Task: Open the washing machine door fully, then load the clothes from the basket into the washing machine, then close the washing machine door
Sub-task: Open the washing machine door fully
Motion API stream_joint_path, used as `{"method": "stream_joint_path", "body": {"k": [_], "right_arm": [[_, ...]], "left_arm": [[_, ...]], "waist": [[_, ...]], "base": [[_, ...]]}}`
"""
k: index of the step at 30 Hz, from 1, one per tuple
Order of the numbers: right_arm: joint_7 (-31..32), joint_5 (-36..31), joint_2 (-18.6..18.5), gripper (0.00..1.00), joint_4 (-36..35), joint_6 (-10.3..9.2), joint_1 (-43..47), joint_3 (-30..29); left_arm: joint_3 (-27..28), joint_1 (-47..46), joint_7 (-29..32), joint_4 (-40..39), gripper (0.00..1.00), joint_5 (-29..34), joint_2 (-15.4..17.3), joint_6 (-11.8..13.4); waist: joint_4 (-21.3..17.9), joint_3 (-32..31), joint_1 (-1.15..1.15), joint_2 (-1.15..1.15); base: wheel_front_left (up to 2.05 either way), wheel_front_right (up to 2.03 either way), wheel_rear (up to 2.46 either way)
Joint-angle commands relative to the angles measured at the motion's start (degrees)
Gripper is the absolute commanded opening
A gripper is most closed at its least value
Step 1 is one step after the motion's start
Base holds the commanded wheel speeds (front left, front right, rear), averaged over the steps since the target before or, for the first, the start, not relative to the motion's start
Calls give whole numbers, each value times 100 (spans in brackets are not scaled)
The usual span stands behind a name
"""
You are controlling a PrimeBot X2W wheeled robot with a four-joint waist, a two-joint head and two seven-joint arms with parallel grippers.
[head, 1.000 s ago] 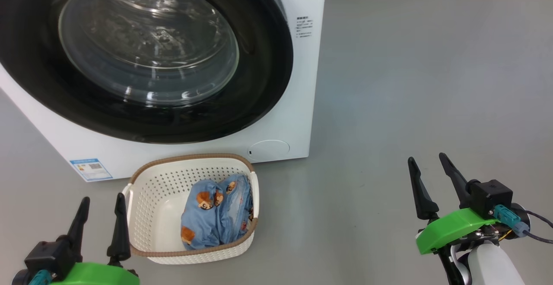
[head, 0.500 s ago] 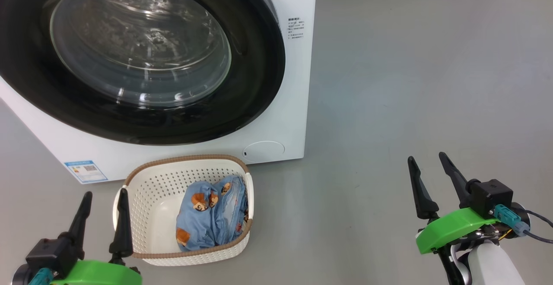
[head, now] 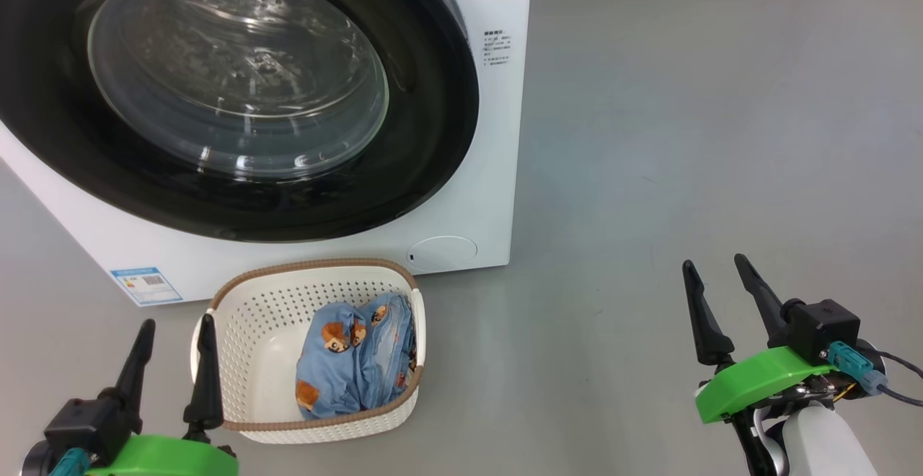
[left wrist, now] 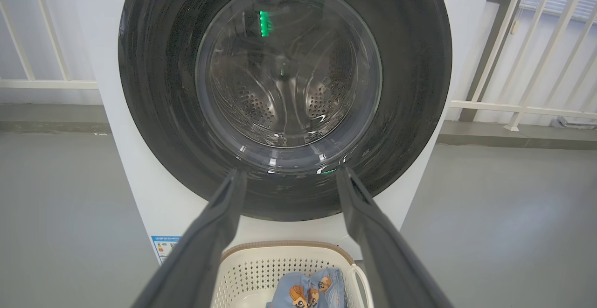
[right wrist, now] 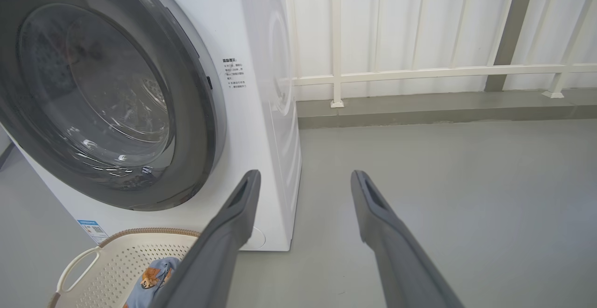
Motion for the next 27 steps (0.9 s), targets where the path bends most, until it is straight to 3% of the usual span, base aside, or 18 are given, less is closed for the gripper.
{"method": "stream_joint_path", "body": {"k": [1,5,13,18,23,24,26,27], "right_arm": [[-69,49,14,100,-129,-8,-226,102],[-69,135,14,100,-125,-8,-312,94],[-69,1020,14,100,-31,-8,-753,-61],[-69,1931,14,100,130,-8,-1007,-157],[-54,3320,14,100,436,-8,-1276,-152],[-25,3601,14,96,485,-8,-1336,-139],[40,4151,14,45,569,-8,-1450,-137],[82,4358,14,30,591,-8,-1505,-123]], "left_arm": [[186,-55,-55,-179,100,57,74,-17],[169,-36,-55,-203,100,73,55,-17],[-8,43,-55,-274,100,39,5,-18],[-108,55,-55,-235,100,29,-4,-18],[-201,51,-55,-195,100,1,14,-18],[-214,43,-55,-189,100,-6,16,-18],[-242,25,-55,-175,100,-17,19,-18],[-258,15,-55,-172,100,-22,18,-18]], "waist": [[5,3,0,0],[21,25,0,0],[104,133,0,0],[178,185,0,0],[255,230,0,0],[267,243,0,0],[294,270,0,0],[309,289,0,0]], "base": [[0,0,0],[0,0,0],[0,0,0],[0,0,0],[0,0,0],[0,0,0],[0,0,0],[0,0,0]]}}
